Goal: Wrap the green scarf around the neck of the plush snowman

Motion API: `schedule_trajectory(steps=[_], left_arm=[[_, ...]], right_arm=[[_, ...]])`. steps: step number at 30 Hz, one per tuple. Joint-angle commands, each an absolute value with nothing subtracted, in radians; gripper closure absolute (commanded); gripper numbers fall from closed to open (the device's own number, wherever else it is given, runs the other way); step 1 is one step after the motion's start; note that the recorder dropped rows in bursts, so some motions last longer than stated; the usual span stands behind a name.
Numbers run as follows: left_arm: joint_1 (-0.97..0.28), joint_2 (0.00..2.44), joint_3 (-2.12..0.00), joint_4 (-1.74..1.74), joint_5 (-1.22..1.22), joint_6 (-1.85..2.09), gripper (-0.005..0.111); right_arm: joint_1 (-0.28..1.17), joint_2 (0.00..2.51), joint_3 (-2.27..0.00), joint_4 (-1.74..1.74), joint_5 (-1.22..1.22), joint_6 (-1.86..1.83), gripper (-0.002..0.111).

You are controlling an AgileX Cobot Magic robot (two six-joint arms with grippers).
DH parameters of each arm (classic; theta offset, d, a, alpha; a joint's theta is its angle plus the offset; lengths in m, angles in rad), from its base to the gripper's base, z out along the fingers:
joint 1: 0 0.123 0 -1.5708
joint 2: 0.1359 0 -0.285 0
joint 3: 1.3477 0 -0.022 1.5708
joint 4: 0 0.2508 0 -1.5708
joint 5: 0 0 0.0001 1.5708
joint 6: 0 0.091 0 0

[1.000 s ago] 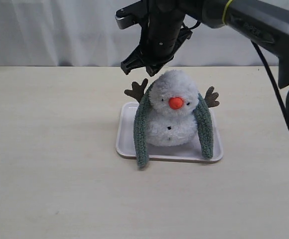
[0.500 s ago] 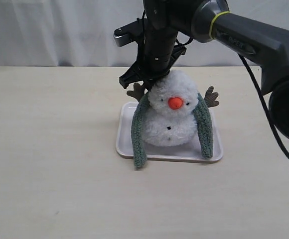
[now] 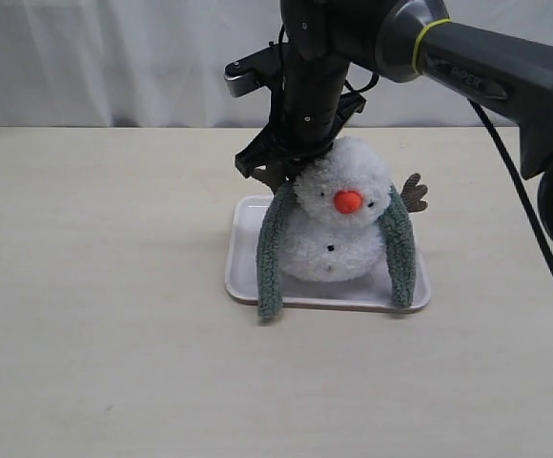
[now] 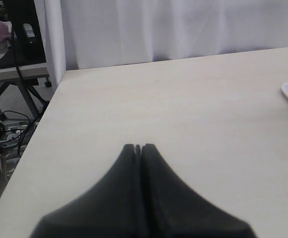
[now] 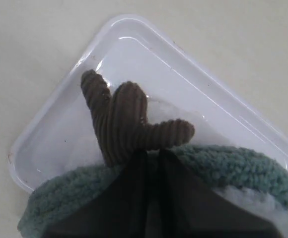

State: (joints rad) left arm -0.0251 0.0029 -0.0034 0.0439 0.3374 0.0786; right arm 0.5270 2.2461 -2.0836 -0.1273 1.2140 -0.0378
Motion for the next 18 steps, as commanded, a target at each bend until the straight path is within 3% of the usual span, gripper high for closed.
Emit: schedule_trajectory(steps=[1, 18], left_arm=[[-0.024, 0.000, 0.000, 0.040, 0.327, 0.078, 0.107], [-0.024, 0.000, 0.000, 0.040, 0.327, 0.078, 0.107]], right_arm=[[0.525, 2.236, -2.078, -0.117, 1.221, -0.037, 0.101], [0.525, 2.236, -1.998, -0.099, 1.221, -0.075, 0.101]])
